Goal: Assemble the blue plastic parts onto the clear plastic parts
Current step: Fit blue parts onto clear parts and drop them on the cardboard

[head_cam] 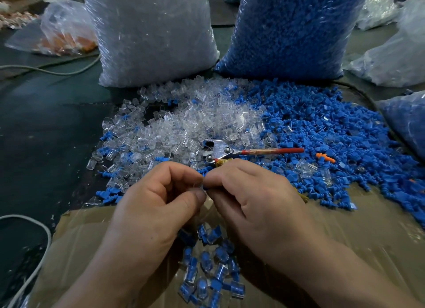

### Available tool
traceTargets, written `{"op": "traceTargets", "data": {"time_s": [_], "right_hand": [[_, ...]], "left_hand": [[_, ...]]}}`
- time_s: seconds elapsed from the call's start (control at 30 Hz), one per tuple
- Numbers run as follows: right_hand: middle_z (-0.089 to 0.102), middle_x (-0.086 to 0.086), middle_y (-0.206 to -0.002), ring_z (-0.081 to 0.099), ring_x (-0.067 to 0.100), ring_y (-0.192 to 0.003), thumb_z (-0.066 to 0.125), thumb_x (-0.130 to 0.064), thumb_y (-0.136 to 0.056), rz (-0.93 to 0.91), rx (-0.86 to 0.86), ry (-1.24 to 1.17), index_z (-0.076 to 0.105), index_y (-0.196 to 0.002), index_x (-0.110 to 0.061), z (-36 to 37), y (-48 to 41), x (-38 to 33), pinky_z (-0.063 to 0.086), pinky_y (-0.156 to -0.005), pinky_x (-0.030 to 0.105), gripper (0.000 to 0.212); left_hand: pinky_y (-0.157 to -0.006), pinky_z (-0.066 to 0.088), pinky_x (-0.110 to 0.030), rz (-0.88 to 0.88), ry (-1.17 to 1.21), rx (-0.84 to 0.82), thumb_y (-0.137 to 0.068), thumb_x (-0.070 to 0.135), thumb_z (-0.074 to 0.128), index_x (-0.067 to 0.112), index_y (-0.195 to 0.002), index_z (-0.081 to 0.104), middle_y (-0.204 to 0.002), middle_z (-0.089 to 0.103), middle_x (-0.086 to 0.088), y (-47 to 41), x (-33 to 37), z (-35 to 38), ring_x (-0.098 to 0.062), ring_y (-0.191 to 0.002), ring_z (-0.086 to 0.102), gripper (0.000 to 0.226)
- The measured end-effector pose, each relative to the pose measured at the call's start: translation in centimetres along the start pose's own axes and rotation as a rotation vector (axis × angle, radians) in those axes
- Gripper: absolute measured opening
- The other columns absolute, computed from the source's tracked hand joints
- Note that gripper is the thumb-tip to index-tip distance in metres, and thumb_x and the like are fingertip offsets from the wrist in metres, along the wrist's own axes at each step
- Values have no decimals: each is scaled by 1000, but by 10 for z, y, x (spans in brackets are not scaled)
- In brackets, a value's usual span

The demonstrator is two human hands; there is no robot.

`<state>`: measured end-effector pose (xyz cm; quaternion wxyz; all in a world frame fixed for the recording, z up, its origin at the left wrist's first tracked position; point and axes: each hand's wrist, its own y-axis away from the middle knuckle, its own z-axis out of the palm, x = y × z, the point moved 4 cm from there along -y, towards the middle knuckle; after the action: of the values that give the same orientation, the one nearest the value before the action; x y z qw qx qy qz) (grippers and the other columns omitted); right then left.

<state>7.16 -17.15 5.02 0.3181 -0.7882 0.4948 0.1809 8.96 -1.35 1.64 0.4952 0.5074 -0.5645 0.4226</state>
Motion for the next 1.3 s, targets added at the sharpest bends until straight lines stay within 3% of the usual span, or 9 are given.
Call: {"op": "traceTargets", "data": {"time_s": [0.1,0.17,0.23,0.33,0.57,0.83,1.03,1.13,1.3], "right_hand": [[62,-7,-97,59,16,-88,55,-25,-95,-46,-31,61,67,-105,-20,2,0,0,52,-73,39,17],[64,-8,-108,58,15,-99,52,-32,-92,-49,9,218,63,-113,-25,-2,-1,5,53,-86,36,25],[55,-10,-128,46,14,-119,51,-44,-87,75,18,427,47,-132,-32,-9,-4,19,40,-104,37,46],[30,-6,-150,25,21,-137,47,-64,-86,318,-145,597,16,-146,-36,-17,-6,48,25,-114,42,73],[45,-3,-134,40,25,-119,46,-66,-87,362,-178,709,32,-141,-32,-19,-14,58,34,-102,44,65],[49,-4,-122,43,22,-106,55,-51,-83,369,-110,629,45,-130,-33,-27,-18,56,34,-93,42,51],[55,-13,-85,43,14,-79,43,-47,-83,240,102,460,54,-117,-26,-41,-14,37,37,-67,28,41],[52,-16,-80,46,11,-75,43,-49,-82,161,32,438,54,-105,-29,-41,-10,28,30,-67,14,33],[56,-16,-97,48,5,-86,42,-56,-75,123,-166,437,55,-118,-30,-35,-1,25,35,-70,14,52]], "left_hand": [[-68,63,-50,34,-89,31,-69,28,80,37,-88,72,-77,73,2,0,1,0,-26,-72,71,22],[-60,63,-40,40,-105,54,-75,23,76,38,-86,71,-74,72,3,-1,-1,-1,-20,-66,71,19],[-52,59,-27,20,-68,80,-76,20,75,34,-84,71,-71,71,1,-1,-3,-3,-15,-59,69,17],[-53,57,-27,-33,32,68,-82,9,74,27,-82,72,-68,68,-6,-3,-4,-5,-22,-57,67,18],[-51,58,-33,-110,195,73,-63,22,71,21,-78,72,-66,66,-9,-3,0,0,-22,-54,61,15],[-52,57,-27,-77,129,110,-62,31,72,27,-82,73,-69,68,-5,-4,-1,-3,-16,-54,65,20],[-52,56,-24,-48,214,178,-62,28,72,27,-83,74,-68,68,-1,-5,-3,-6,-12,-54,64,21],[-58,60,-34,-24,210,188,-66,26,72,27,-87,74,-76,71,-7,-5,-2,-9,-18,-60,68,21],[-58,60,-29,45,169,177,-70,25,70,27,-87,73,-82,73,-7,-3,2,-10,-18,-66,71,17]]}}
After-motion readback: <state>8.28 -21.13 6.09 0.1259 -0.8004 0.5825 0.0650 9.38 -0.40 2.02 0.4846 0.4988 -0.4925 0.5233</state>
